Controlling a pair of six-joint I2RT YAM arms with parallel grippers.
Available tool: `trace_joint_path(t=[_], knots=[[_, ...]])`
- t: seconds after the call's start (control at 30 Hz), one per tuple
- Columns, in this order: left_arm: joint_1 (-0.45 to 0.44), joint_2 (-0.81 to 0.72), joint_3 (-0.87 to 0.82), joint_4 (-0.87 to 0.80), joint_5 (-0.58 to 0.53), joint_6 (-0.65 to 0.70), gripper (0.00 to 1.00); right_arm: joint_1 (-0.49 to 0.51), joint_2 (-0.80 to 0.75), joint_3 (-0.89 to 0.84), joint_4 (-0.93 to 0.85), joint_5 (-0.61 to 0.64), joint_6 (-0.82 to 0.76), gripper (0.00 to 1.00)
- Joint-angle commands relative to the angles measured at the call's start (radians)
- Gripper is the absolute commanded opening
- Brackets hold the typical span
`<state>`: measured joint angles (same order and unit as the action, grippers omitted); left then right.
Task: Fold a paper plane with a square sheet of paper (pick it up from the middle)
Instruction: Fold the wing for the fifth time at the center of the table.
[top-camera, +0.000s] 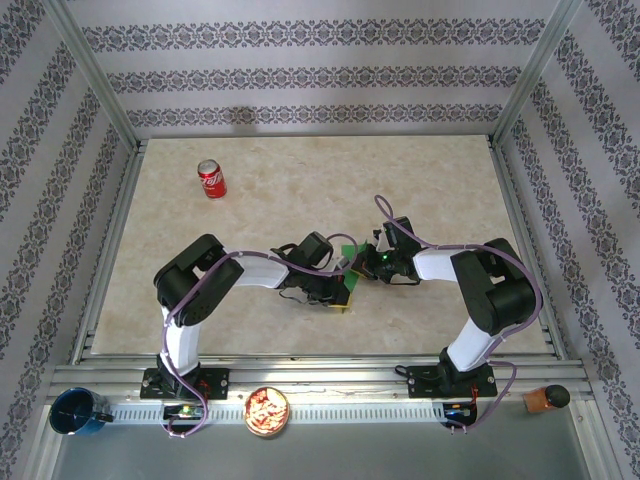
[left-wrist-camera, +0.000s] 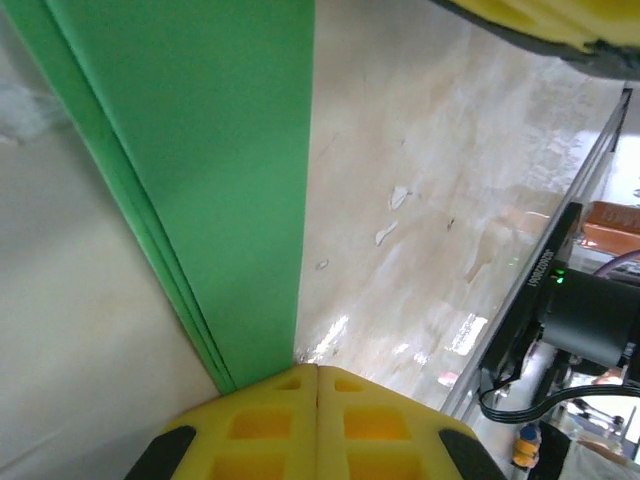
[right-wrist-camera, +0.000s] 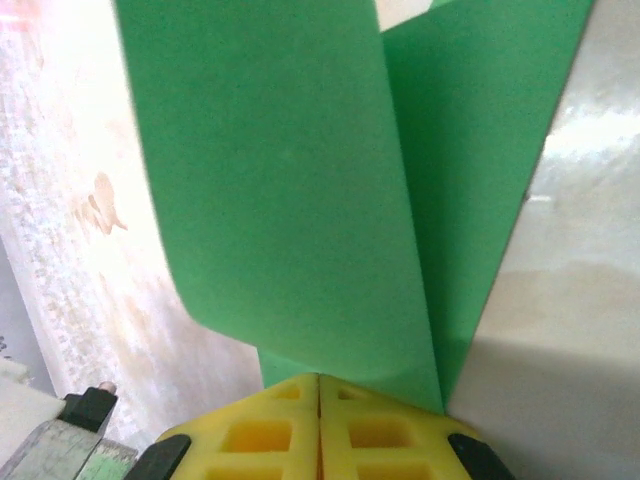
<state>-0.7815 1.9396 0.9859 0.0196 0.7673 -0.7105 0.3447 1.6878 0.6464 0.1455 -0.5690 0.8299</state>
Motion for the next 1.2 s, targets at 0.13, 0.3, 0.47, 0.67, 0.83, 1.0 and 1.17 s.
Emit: trace_joint_path(t=[0.13, 0.3, 0.47, 0.67, 0.83, 1.0, 1.17], knots=[[-0.050, -0.023, -0.004, -0.291, -0.070, 0.090, 0.00, 0.004, 0.035, -0.016, -0.092, 0.086, -0.022, 0.10], [-0.077, -0.033, -0.020, -0.300, -0.102, 0.086, 0.00, 0.004, 0.033, -0.019, -0.089, 0.087, -0.020, 0.10], [-0.086, -0.067, -0.060, -0.279, -0.104, 0.065, 0.00, 0.004, 0.035, -0.021, -0.086, 0.088, -0.018, 0.10], [-0.093, -0.106, -0.082, -0.269, -0.085, 0.078, 0.02, 0.008, 0.039, -0.021, -0.083, 0.089, -0.016, 0.10], [-0.094, -0.162, -0.105, -0.228, -0.070, 0.078, 0.01, 0.010, 0.042, -0.022, -0.081, 0.089, -0.016, 0.10], [-0.089, -0.292, -0.160, 0.008, -0.044, 0.016, 0.00, 0.011, 0.044, -0.017, -0.078, 0.084, -0.013, 0.10], [-0.026, -0.269, -0.123, 0.078, -0.072, -0.035, 0.00, 0.013, 0.036, -0.019, -0.078, 0.086, -0.009, 0.10]])
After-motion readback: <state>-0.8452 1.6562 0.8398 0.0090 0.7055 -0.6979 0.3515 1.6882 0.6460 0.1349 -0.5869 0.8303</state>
